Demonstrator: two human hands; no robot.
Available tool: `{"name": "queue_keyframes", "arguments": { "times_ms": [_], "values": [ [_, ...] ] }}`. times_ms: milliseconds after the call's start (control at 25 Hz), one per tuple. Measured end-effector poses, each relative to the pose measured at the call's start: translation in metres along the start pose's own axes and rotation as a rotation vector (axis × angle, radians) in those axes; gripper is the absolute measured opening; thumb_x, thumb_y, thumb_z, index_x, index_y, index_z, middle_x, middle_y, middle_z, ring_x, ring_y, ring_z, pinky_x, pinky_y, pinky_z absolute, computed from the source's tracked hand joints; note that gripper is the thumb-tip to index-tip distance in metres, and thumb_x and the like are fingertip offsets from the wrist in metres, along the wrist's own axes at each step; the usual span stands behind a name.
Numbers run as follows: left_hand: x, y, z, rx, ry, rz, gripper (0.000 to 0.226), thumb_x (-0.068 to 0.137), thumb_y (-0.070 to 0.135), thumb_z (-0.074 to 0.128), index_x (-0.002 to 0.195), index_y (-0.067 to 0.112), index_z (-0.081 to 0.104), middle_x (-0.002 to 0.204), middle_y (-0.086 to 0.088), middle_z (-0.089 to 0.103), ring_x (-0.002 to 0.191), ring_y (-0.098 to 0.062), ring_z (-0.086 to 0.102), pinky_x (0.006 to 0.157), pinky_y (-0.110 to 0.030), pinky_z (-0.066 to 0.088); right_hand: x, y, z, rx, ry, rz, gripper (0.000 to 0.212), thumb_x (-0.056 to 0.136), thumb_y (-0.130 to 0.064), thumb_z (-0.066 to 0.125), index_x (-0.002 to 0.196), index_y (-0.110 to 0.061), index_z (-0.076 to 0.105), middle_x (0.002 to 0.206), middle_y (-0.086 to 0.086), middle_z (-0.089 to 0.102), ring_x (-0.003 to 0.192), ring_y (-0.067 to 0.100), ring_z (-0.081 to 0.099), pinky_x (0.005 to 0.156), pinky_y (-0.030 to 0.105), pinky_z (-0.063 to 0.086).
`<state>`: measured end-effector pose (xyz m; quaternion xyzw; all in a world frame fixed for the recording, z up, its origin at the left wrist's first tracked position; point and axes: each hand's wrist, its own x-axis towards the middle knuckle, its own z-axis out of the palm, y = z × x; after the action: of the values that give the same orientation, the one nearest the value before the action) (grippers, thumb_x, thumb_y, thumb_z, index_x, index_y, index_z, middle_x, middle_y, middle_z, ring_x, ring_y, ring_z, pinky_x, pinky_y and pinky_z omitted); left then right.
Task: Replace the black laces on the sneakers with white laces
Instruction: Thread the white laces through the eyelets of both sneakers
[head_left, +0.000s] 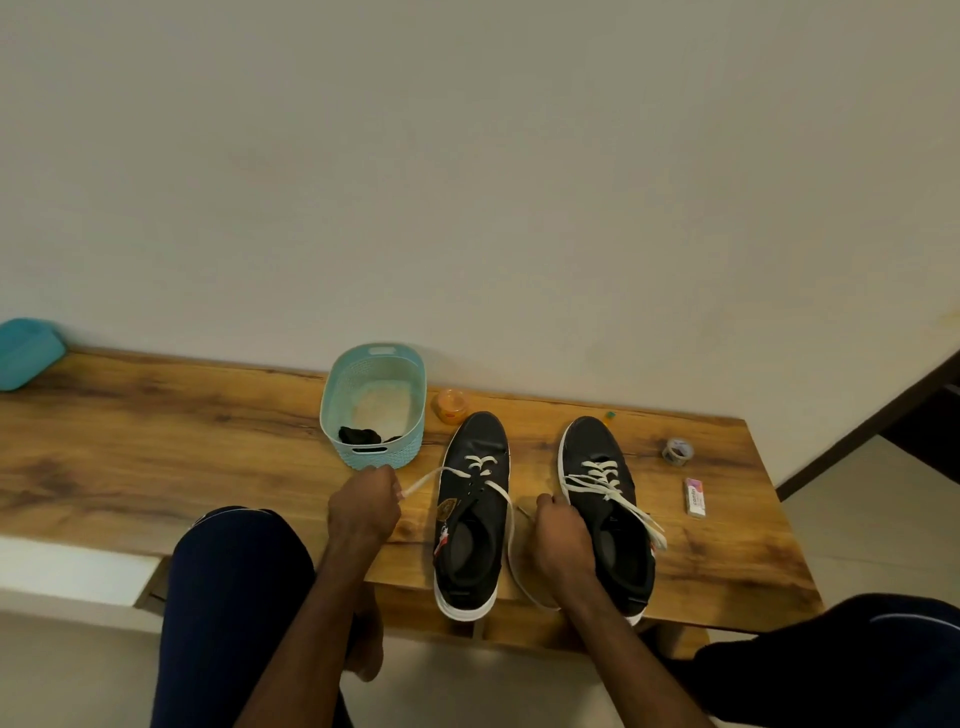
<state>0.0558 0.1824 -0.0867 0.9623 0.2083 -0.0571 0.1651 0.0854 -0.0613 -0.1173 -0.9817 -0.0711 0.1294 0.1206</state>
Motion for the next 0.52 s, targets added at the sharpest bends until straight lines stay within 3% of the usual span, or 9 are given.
{"name": "queue_keyframes", "arguments": {
  "times_ms": [280,400,520],
  "values": [
    [-0.008,0.017,0.007,-0.211,0.031,0.105,0.012,0.095,0.034,0.058,0.1,0.025,0.06,0.101,0.005,0.064,0.091,-0.014,0.06,0.076,-0.032,0.049,0.013,-0.003,0.017,-0.176,0.003,-0.053,0.03,0.099,-0.009,0.046,0.128,-0.011,0.05,0.131,0.01,0.053,0.115,0.029,0.058,0.086,0.04,0.054],
    [-0.014,0.034,0.01,-0.275,-0.015,0.219,0.025,0.091,0.044,0.063,0.106,0.025,0.059,0.104,0.011,0.061,0.095,-0.009,0.059,0.076,-0.029,0.048,0.018,-0.003,0.005,0.042,0.127,0.029,0.011,0.1,-0.018,0.049,0.105,-0.017,0.058,0.108,0.005,0.065,0.094,0.024,0.064,0.077,0.037,0.053],
    [-0.015,0.041,0.016,-0.243,-0.075,0.273,0.038,0.087,0.046,0.068,0.116,0.023,0.056,0.113,0.009,0.059,0.104,-0.008,0.058,0.08,-0.025,0.046,0.023,-0.005,-0.028,0.375,0.335,0.048,0.017,0.099,-0.029,0.056,0.104,-0.018,0.068,0.093,-0.002,0.071,0.079,0.013,0.064,0.068,0.027,0.049]
  ]
}}
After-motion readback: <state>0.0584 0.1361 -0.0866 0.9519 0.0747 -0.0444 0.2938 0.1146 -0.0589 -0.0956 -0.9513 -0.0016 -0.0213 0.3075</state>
